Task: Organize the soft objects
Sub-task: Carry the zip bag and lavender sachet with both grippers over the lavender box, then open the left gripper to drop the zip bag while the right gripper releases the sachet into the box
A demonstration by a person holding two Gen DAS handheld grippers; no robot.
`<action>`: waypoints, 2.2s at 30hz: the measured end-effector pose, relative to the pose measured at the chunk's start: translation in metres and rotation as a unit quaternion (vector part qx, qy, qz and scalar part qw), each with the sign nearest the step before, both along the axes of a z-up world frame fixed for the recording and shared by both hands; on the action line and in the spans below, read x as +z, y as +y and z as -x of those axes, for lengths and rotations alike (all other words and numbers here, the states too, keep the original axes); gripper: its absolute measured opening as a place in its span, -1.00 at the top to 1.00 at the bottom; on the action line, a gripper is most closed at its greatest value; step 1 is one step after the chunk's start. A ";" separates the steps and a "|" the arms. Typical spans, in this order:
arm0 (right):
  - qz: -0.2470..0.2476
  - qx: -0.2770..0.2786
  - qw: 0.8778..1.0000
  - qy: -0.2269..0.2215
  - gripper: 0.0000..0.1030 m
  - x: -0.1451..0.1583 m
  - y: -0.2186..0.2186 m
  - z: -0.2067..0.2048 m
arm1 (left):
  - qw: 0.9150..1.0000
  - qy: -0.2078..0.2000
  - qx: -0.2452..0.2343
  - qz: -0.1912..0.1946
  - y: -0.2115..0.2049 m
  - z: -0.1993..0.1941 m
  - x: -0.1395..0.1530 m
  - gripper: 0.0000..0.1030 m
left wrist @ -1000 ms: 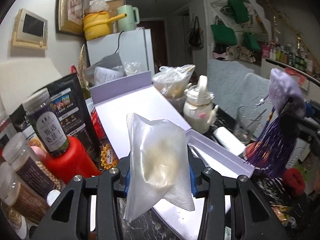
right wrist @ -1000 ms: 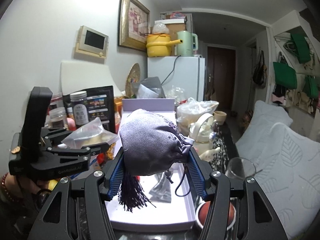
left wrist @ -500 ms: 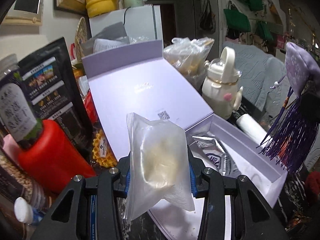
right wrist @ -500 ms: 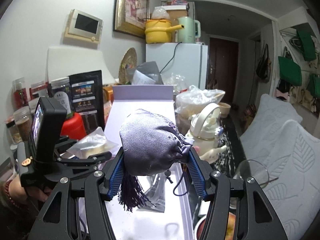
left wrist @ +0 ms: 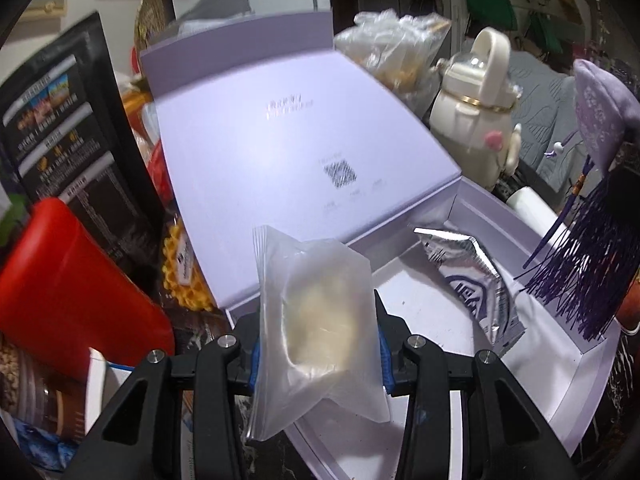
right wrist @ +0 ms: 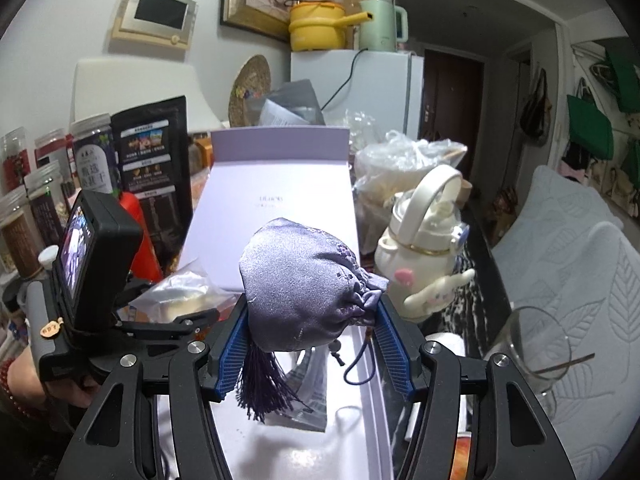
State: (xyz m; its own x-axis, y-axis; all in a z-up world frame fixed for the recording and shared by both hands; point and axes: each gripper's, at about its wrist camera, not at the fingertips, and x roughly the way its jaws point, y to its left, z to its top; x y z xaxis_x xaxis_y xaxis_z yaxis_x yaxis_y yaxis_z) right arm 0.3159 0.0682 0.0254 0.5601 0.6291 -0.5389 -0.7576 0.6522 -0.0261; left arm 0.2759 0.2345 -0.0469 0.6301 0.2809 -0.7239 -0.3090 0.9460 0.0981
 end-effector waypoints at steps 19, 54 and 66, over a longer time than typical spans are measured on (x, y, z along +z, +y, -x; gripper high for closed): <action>0.036 -0.009 0.998 0.052 -0.17 -0.032 0.020 -0.037 | 0.997 0.059 0.012 0.038 0.005 -0.013 -0.022 -0.09; 0.161 -0.018 0.981 0.110 -0.58 -0.067 0.060 -0.051 | 0.999 0.030 0.041 0.018 0.005 0.005 0.015 -0.60; 0.134 -0.044 0.989 0.051 -0.71 -0.012 0.040 -0.027 | 0.999 -0.014 0.035 0.006 -0.008 0.026 0.059 -0.60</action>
